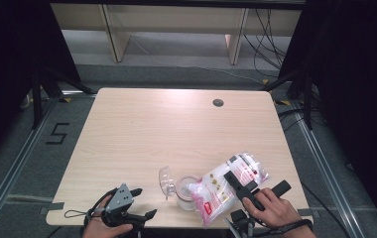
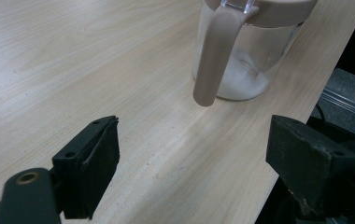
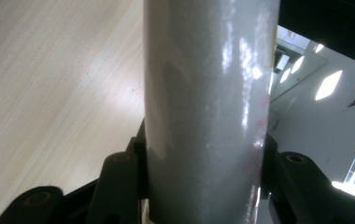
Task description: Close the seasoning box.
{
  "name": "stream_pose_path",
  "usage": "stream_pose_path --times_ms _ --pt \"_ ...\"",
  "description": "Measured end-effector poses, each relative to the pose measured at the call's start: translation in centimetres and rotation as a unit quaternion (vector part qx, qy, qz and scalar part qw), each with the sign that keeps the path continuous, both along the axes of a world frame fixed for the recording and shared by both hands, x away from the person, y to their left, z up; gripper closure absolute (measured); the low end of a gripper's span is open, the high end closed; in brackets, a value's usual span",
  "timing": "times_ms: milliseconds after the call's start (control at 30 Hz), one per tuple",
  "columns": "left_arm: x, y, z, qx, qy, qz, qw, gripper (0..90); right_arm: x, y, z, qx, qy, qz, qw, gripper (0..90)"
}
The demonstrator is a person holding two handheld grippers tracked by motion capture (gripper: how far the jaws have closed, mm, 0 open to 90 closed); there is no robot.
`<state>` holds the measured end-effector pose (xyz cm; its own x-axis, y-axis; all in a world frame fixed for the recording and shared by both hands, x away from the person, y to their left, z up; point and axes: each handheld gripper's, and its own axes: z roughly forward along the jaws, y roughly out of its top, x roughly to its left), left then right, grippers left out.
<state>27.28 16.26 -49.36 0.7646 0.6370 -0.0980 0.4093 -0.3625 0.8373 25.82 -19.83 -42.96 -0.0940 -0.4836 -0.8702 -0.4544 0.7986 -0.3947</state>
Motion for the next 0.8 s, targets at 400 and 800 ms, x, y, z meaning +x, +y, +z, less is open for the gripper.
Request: stream_pose_path --times_ms 400,800 --pt "0.06 -0.05 -0.05 -0.001 -0.004 -0.003 1.0 17.2 0.02 0.06 -0.07 0.0 0.0 -0.001 1.0 59.0" --pt "-0.02 0.0 0.07 -0.002 -0.002 -0.001 1.0 17.4 0.02 0.13 0.0 -0.004 -0.001 0.002 1.0 59.1"
